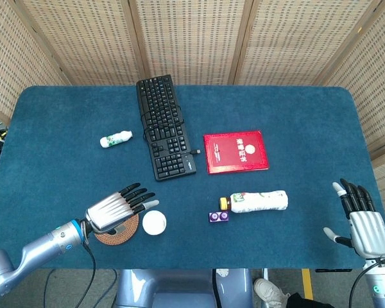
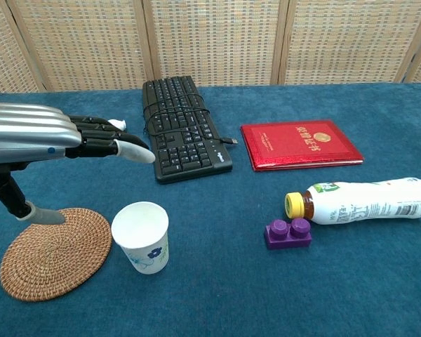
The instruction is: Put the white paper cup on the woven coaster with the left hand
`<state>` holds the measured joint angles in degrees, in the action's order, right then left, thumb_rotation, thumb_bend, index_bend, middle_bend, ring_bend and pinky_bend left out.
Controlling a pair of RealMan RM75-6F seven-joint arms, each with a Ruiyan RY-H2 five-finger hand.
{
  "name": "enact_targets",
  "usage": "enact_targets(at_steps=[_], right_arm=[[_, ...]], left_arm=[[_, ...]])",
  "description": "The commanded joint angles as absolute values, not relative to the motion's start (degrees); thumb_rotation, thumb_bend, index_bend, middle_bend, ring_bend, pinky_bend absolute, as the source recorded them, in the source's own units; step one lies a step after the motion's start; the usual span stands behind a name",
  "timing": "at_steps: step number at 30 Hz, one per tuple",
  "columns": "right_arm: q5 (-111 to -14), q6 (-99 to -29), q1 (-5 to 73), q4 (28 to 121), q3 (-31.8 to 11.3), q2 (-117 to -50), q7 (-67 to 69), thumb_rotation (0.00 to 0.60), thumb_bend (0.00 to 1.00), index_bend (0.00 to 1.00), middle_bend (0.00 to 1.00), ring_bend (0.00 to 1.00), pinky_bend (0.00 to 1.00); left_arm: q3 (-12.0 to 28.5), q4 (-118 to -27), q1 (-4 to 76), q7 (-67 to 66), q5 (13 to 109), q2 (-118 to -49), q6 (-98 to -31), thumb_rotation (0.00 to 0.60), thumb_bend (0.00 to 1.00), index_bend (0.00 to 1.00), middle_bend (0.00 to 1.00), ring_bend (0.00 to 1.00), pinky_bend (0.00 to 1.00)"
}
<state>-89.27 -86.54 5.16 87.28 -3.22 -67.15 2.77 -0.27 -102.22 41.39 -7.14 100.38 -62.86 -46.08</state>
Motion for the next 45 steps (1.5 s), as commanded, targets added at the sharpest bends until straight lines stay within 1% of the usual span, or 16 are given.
enact_targets(at_steps=[1, 7, 15, 28, 40, 45], right_arm=[[-89.2, -86.4, 5.2, 87.2, -3.2, -67.2, 3.0, 0.600, 0.08, 0.04, 0.00, 0.00, 0.00], [-88.8, -86.4, 5.2, 86.8, -3.4, -67.1, 3.8, 0.600, 0.08, 0.04, 0.00, 0.00, 0.00], [-88.9, -86.3, 5.2, 86.5, -3.4, -67.2, 4.3, 0.600, 0.08, 0.04, 0.00, 0.00, 0.00], [-88.8, -86.6, 5.1, 86.3, -3.5, -67.1, 5.3, 0.600, 0.08, 0.04, 0.00, 0.00, 0.00], [-88.7, -86.8, 5.0, 85.9, -3.6, -66.9, 6.5, 0.600, 0.08, 0.04, 0.00, 0.00, 0.00], [-88.6, -86.8, 5.0, 85.8, -3.6, -66.9, 6.8, 0.600, 0.08, 0.04, 0.00, 0.00, 0.00]], left_arm=[[0.0, -103.3, 42.4, -8.6, 99.2, -62.9, -44.7, 0.600, 0.28, 0.01, 0.00, 0.00, 0.00], [0.1, -104.3, 43.7, -12.6, 96.1, -64.4, -41.7, 0.600, 0.28, 0.01, 0.00, 0.00, 0.00], [0.2, -103.9, 44.7, -16.5, 92.5, -66.5, -39.3, 0.600, 0.28, 0.01, 0.00, 0.00, 0.00], [0.5, -103.4, 46.2, -23.3, 86.3, -70.4, -37.3, 0.600, 0.28, 0.02, 0.00, 0.00, 0.00], [0.2, -102.3, 47.8, -29.0, 79.1, -73.4, -36.8, 0.600, 0.28, 0.20, 0.00, 0.00, 0.00], [-0.2, -102.0, 48.2, -30.5, 76.9, -74.3, -37.2, 0.600, 0.28, 0.23, 0.00, 0.00, 0.00]])
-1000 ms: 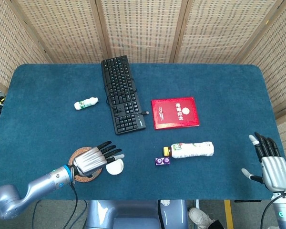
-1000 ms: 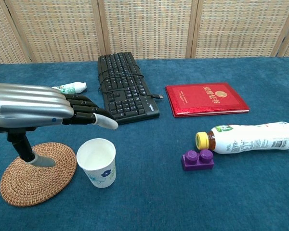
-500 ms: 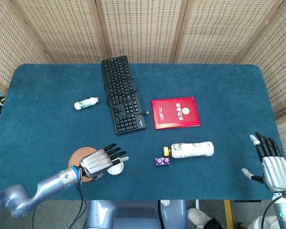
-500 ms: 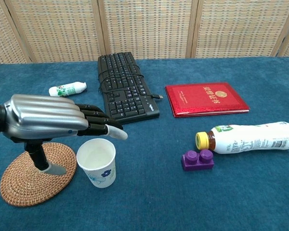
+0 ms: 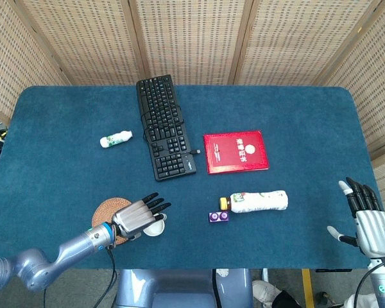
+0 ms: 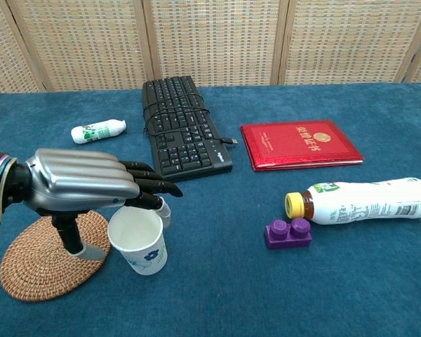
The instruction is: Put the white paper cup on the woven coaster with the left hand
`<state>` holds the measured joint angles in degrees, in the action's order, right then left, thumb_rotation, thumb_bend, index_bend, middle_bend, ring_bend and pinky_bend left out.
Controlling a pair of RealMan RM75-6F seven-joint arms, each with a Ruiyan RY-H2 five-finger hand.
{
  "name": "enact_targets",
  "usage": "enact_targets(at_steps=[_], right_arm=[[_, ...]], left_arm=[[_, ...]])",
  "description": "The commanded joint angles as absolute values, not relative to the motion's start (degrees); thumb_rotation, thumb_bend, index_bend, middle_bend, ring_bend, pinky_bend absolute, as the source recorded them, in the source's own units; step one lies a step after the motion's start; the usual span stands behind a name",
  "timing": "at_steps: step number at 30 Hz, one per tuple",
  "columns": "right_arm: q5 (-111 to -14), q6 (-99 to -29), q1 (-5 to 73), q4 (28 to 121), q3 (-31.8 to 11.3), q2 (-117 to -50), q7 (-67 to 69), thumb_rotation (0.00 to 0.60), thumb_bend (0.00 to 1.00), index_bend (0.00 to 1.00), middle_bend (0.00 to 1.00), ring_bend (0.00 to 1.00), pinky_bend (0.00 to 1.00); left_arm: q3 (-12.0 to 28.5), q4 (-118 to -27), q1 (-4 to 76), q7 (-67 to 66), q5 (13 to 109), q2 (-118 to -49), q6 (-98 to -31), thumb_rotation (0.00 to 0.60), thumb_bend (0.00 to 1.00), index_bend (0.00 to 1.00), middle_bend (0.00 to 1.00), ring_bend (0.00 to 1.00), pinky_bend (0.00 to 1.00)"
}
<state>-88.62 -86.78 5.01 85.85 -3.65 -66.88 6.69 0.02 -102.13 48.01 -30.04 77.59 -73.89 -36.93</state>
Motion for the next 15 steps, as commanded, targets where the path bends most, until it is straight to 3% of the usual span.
enact_targets(at_steps=[1, 10, 15], right_arm=[[-88.7, -86.8, 5.0, 85.8, -3.6, -66.9, 6.8, 0.600, 0.08, 0.04, 0.00, 0.00, 0.00], [-88.8, -87.0, 4.9, 85.8, -3.6, -66.8, 7.2, 0.600, 0.08, 0.04, 0.00, 0.00, 0.00], [-88.9, -87.1, 4.9, 85.8, -3.6, -66.8, 7.4, 0.600, 0.08, 0.04, 0.00, 0.00, 0.00]], left_arm=[[-0.2, -101.9, 48.3, -30.8, 76.7, -74.5, -37.4, 0.600, 0.28, 0.25, 0.00, 0.00, 0.00], [-1.1, -101.3, 48.5, -31.7, 75.4, -75.8, -39.1, 0.600, 0.41, 0.30, 0.00, 0.00, 0.00], [-1.5, -101.2, 48.5, -31.6, 75.2, -75.9, -39.7, 0.600, 0.43, 0.30, 0.00, 0.00, 0.00]])
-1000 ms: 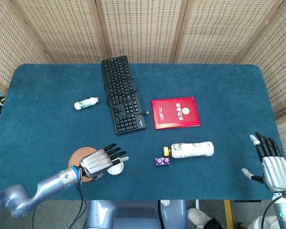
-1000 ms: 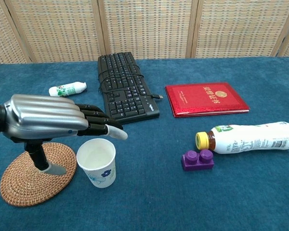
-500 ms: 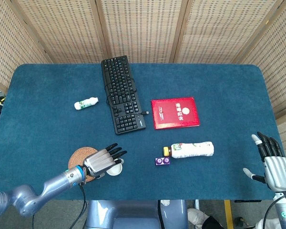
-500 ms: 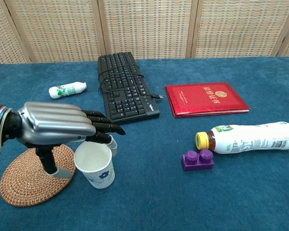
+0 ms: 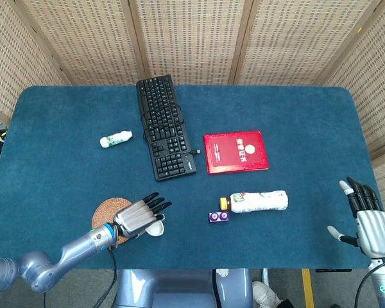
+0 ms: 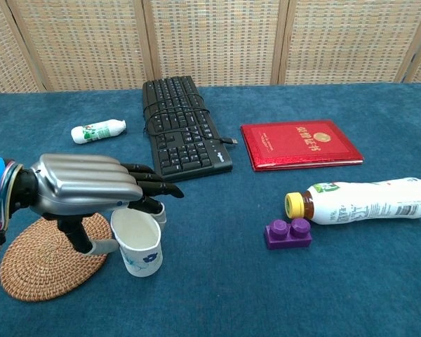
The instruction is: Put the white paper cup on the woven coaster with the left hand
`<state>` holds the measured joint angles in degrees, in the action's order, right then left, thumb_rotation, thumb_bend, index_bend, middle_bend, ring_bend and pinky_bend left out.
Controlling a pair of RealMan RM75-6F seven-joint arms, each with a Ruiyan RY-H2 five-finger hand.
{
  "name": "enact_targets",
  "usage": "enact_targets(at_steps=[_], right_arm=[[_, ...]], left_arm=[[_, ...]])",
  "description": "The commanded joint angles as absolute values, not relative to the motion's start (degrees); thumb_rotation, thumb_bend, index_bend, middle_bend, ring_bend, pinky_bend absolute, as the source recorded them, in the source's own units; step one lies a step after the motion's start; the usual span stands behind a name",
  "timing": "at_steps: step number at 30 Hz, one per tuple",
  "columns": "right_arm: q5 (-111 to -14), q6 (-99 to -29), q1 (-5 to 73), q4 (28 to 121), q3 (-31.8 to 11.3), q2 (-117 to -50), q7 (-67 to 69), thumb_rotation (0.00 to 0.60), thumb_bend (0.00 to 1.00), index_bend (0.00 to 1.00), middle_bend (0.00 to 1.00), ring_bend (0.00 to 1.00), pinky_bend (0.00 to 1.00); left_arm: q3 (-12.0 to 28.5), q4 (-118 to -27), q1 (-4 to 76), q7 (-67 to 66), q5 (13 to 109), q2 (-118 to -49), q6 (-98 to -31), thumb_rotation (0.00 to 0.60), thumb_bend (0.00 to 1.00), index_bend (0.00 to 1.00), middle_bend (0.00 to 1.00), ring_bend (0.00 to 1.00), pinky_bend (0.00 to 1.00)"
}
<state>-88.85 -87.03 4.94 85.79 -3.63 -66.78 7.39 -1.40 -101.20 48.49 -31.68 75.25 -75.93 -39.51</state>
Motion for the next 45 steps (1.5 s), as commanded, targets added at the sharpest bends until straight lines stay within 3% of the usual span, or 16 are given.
enact_targets(at_steps=[1, 12, 21, 31, 45], right_arm=[[-88.9, -87.1, 4.9, 85.8, -3.6, -66.8, 7.5, 0.600, 0.08, 0.04, 0.00, 0.00, 0.00], [-88.8, -87.2, 4.8, 85.8, -3.7, -66.6, 7.8, 0.600, 0.08, 0.04, 0.00, 0.00, 0.00], [-89.1, -87.4, 4.7, 86.1, -3.6, -66.5, 7.5, 0.600, 0.08, 0.04, 0.00, 0.00, 0.00], [-89.5, -87.2, 4.9, 86.7, -3.3, -66.6, 6.3, 0.600, 0.08, 0.04, 0.00, 0.00, 0.00], [-89.6, -87.3, 4.9, 86.7, -3.3, -66.6, 6.1, 0.600, 0.08, 0.04, 0.00, 0.00, 0.00]], left_arm=[[-1.5, -101.2, 48.5, -31.5, 75.2, -75.9, -39.8, 0.600, 0.43, 0.30, 0.00, 0.00, 0.00], [-1.6, -103.9, 46.0, -25.4, 79.0, -67.5, -45.6, 0.600, 0.43, 0.30, 0.00, 0.00, 0.00], [-6.7, -100.2, 40.3, -16.5, 88.8, -62.6, -52.2, 0.600, 0.43, 0.30, 0.00, 0.00, 0.00], [-11.6, -92.9, 35.5, -11.1, 96.7, -63.9, -56.8, 0.600, 0.43, 0.30, 0.00, 0.00, 0.00], [-10.2, -90.0, 34.4, -13.2, 96.3, -66.3, -56.3, 0.600, 0.43, 0.28, 0.00, 0.00, 0.00]])
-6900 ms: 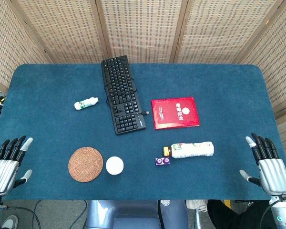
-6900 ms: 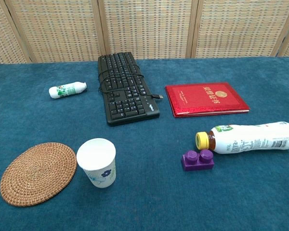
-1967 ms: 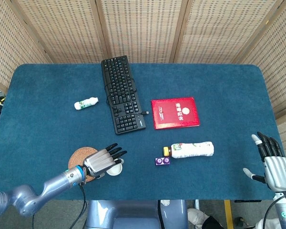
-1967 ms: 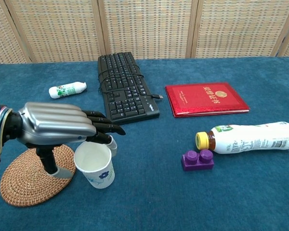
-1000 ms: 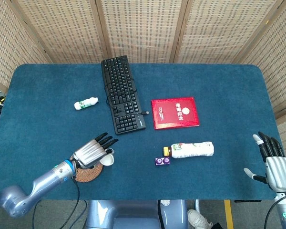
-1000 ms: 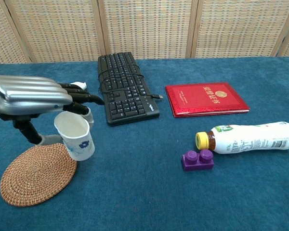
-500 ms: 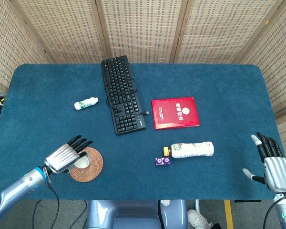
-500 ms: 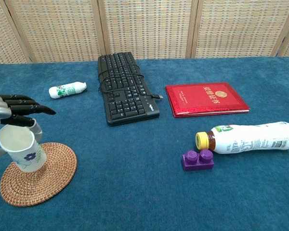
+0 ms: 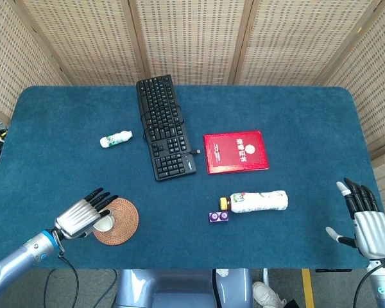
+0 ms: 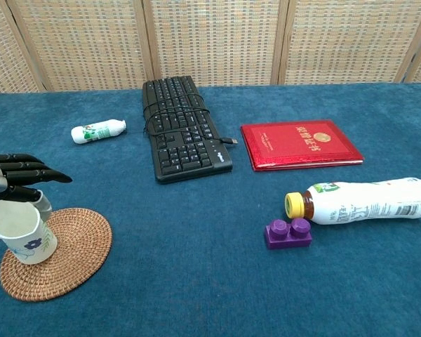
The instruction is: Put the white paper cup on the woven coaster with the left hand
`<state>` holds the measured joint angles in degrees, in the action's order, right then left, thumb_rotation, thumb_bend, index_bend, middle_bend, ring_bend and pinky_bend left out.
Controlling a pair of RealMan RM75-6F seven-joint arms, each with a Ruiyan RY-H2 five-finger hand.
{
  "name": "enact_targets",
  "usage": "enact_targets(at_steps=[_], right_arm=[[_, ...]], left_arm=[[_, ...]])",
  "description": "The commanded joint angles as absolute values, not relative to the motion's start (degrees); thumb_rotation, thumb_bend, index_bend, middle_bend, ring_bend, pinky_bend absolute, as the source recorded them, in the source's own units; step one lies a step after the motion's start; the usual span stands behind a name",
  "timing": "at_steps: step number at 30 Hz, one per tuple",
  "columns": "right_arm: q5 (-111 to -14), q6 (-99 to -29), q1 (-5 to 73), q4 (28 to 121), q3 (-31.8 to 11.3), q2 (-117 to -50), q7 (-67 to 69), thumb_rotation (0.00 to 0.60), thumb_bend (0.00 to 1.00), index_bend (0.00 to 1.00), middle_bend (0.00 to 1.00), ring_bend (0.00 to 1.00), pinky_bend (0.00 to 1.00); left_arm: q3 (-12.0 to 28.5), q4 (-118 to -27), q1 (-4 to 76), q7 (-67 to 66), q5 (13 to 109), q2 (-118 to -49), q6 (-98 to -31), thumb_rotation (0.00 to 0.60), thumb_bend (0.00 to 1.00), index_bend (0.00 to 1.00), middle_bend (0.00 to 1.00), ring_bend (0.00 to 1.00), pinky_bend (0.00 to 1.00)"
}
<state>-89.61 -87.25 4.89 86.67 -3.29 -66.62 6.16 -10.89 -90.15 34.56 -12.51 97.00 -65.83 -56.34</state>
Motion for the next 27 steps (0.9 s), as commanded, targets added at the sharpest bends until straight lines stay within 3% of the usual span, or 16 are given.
enact_targets(at_steps=[1, 5, 10, 12, 22, 27], right_arm=[[-89.6, -87.3, 4.9, 86.7, -3.3, -66.6, 6.2, 0.600, 0.08, 0.04, 0.00, 0.00, 0.00], [-89.5, -87.3, 4.9, 86.6, -3.3, -66.6, 6.3, 0.600, 0.08, 0.04, 0.00, 0.00, 0.00], [-89.6, -87.3, 4.9, 86.7, -3.3, -66.6, 6.2, 0.600, 0.08, 0.04, 0.00, 0.00, 0.00], [-89.7, -87.4, 4.9, 86.7, -3.3, -66.7, 6.3, 0.600, 0.08, 0.04, 0.00, 0.00, 0.00], [-89.6, -87.4, 4.8, 86.6, -3.3, -66.6, 6.4, 0.600, 0.08, 0.04, 0.00, 0.00, 0.00], [-89.7, -87.4, 4.9, 86.5, -3.3, -66.6, 6.8, 0.600, 0.08, 0.04, 0.00, 0.00, 0.00]], left_arm=[[-10.0, -90.0, 34.3, -13.3, 96.2, -66.5, -56.4, 0.600, 0.43, 0.28, 0.00, 0.00, 0.00], [-9.4, -89.8, 34.0, -13.9, 96.0, -67.0, -56.6, 0.600, 0.43, 0.27, 0.00, 0.00, 0.00], [-9.2, -89.5, 33.6, -15.2, 95.8, -67.7, -56.4, 0.600, 0.39, 0.04, 0.00, 0.00, 0.00], [-9.0, -89.5, 33.4, -15.4, 95.4, -68.0, -56.4, 0.600, 0.35, 0.00, 0.00, 0.00, 0.00], [-8.9, -91.5, 33.3, -14.6, 94.0, -66.1, -55.1, 0.600, 0.30, 0.00, 0.00, 0.00, 0.00], [-7.7, -93.6, 31.7, -9.8, 91.6, -63.6, -58.0, 0.600, 0.30, 0.00, 0.00, 0.00, 0.00]])
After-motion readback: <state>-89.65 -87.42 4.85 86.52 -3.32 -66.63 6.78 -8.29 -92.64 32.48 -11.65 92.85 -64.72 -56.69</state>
